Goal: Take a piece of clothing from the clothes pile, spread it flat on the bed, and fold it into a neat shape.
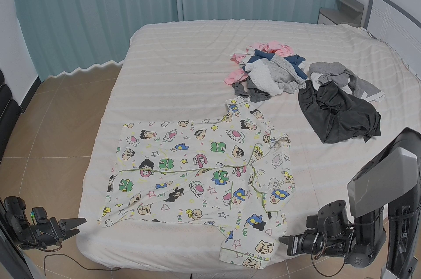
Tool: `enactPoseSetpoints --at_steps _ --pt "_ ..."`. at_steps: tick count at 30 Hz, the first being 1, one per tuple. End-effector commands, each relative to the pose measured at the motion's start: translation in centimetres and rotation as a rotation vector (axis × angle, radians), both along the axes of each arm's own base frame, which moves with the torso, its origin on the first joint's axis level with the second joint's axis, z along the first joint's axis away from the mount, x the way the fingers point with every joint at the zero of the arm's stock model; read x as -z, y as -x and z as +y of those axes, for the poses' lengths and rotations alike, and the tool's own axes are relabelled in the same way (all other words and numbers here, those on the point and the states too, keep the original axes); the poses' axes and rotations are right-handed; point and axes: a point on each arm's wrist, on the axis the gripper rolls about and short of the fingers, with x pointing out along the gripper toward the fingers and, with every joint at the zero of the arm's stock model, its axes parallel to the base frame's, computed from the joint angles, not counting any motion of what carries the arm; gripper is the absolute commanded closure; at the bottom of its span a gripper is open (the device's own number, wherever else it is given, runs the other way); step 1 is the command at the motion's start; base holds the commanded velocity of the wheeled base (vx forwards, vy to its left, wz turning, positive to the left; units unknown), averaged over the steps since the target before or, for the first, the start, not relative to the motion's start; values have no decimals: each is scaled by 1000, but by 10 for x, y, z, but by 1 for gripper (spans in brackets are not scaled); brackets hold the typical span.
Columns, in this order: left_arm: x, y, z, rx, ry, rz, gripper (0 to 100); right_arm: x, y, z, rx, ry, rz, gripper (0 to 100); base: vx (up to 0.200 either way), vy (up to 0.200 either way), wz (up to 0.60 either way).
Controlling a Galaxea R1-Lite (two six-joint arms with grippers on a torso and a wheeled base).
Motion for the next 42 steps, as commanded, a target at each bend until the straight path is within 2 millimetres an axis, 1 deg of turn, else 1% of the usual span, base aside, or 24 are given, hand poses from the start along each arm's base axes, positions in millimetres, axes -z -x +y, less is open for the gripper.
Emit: enactPoseSetpoints --at_steps 1,6,7,10,11,16,25,26,34,38,39,41,42 --pt "0 2 -2 0 5 6 0 0 1 6 -15 -14 -4 0 0 0 0" --pt "0 2 -2 0 5 6 0 -2 -5 13 5 -61 -14 0 0 0 0" --pt "0 2 -2 0 5 6 0 2 -11 17 13 -74 -24 0 0 0 0" --pt "0 2 -2 0 5 6 0 10 -18 22 20 -73 -26 0 0 0 0" --pt "0 1 -1 -1 4 5 0 12 -23 25 19 -81 -38 0 0 0 0" --pt "0 1 -1 0 3 4 0 9 -37 36 15 -118 -88 0 0 0 0" --pt "1 0 0 0 6 7 0 13 -46 40 10 -112 -64 0 0 0 0" --pt "1 0 0 0 6 7 0 13 -46 41 12 -108 -64 100 0 0 0" --pt "1 1 0 -3 5 6 0 12 -41 34 38 -61 -68 100 0 0 0" --pt "1 1 0 -3 4 5 0 12 -36 27 40 -36 -55 100 0 0 0" --pt "1 2 -1 -1 6 7 0 10 -32 22 48 -27 -45 100 0 0 0" --pt "0 2 -1 0 4 5 0 9 -31 20 52 -25 -42 100 0 0 0" --pt "0 2 -2 -1 4 7 0 6 -30 13 70 -20 -38 100 0 0 0"
